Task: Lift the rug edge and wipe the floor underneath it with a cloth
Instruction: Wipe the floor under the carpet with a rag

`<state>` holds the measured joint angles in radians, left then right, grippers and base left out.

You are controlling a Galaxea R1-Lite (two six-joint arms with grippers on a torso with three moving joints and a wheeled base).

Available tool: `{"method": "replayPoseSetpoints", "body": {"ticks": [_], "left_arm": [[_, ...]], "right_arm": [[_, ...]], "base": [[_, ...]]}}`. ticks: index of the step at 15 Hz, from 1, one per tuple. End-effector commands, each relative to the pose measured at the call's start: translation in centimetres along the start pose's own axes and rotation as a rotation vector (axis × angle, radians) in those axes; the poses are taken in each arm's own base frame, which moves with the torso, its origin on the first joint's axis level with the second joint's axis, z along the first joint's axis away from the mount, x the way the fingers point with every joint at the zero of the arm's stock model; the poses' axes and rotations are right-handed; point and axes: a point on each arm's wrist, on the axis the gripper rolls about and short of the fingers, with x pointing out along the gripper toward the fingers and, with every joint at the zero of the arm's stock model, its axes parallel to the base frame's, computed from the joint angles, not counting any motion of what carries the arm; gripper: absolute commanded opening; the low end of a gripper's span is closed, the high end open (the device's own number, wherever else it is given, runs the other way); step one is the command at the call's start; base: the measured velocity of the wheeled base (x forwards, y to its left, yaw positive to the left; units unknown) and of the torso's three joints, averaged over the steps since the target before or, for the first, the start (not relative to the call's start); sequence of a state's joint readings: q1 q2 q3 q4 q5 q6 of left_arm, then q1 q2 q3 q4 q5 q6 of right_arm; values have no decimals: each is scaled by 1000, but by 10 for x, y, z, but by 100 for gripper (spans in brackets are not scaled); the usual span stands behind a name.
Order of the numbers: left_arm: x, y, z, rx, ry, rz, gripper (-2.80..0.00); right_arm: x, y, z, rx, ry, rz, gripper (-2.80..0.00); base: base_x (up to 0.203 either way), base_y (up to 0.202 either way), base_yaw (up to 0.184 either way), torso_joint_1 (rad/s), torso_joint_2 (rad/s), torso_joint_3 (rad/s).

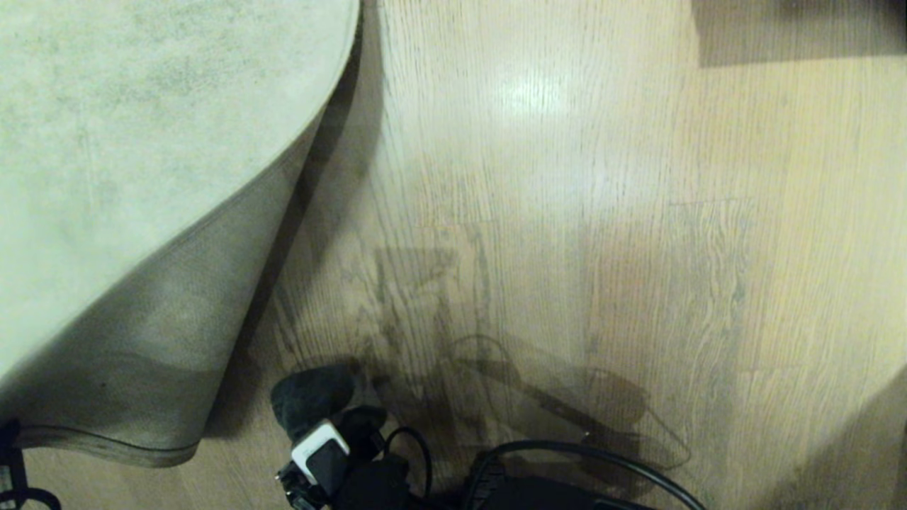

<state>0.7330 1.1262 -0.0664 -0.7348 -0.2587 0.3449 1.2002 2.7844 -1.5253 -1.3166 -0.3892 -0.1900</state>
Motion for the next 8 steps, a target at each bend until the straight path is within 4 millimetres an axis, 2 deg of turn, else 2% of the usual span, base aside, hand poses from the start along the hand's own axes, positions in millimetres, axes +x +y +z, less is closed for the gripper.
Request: {"method": "replayPoseSetpoints", "body": {"ticks": [1,3,5,8], "left_arm": [[-5,-1,0,5,-8,1,-280],[-9,-3,-1,4,2,-5,-280],[-10,-3,-1,3,6,-7,-280],[-11,-4,-1,4,3,-6,-280]], "right_arm": [[-2,4,-18,-11,22,3,-280],[0,1,-22,-10,20,-8,-280],[11,-7,-17,-2,-21,-40,-280],[35,-43,-3,-36,-92,-134,-280]], "base": [[0,0,0,0,0,0],[0,0,0,0,0,0],[0,0,0,0,0,0],[0,0,0,0,0,0]]}}
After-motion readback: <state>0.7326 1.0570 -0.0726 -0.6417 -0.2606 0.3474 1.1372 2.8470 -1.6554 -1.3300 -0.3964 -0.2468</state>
